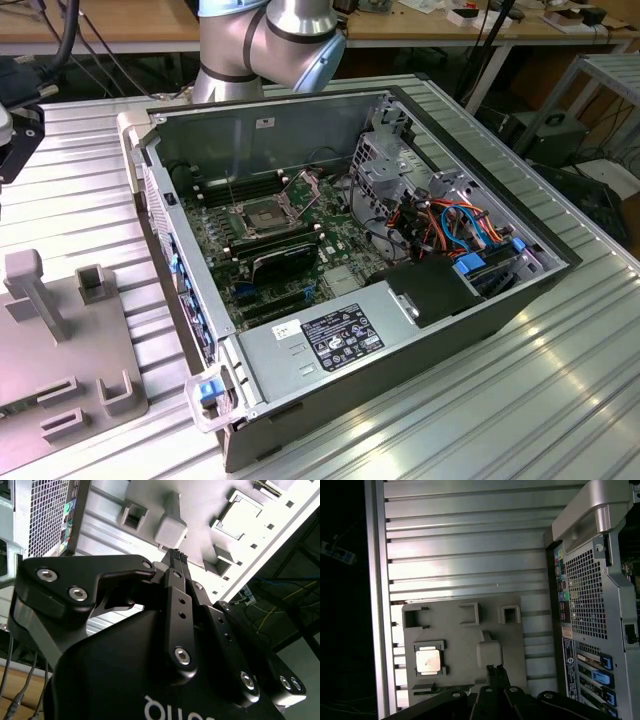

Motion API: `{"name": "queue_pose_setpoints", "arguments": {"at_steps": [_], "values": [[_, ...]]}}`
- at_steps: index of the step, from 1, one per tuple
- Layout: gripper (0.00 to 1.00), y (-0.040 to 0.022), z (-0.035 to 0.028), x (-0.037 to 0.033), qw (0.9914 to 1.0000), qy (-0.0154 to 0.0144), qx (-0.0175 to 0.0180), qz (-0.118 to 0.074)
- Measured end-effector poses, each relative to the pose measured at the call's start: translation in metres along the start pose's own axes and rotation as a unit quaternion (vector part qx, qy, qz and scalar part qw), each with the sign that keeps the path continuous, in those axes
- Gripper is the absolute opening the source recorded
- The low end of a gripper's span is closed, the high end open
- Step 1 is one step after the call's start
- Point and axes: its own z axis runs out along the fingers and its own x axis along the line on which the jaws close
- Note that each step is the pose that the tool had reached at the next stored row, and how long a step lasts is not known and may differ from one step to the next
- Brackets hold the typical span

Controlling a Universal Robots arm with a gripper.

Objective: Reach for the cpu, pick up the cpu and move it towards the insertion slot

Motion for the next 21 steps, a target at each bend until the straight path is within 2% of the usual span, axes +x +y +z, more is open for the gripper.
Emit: {"name": "queue_pose_setpoints", "arguments": {"at_steps": [9,21], "values": [[0.11,-0.0008,-0.0003,0.0101,1.00000,0.0000,0.0000,0.000],[0.11,-0.0009,-0.0003,0.0122,1.00000,0.0000,0.0000,0.000]]}}
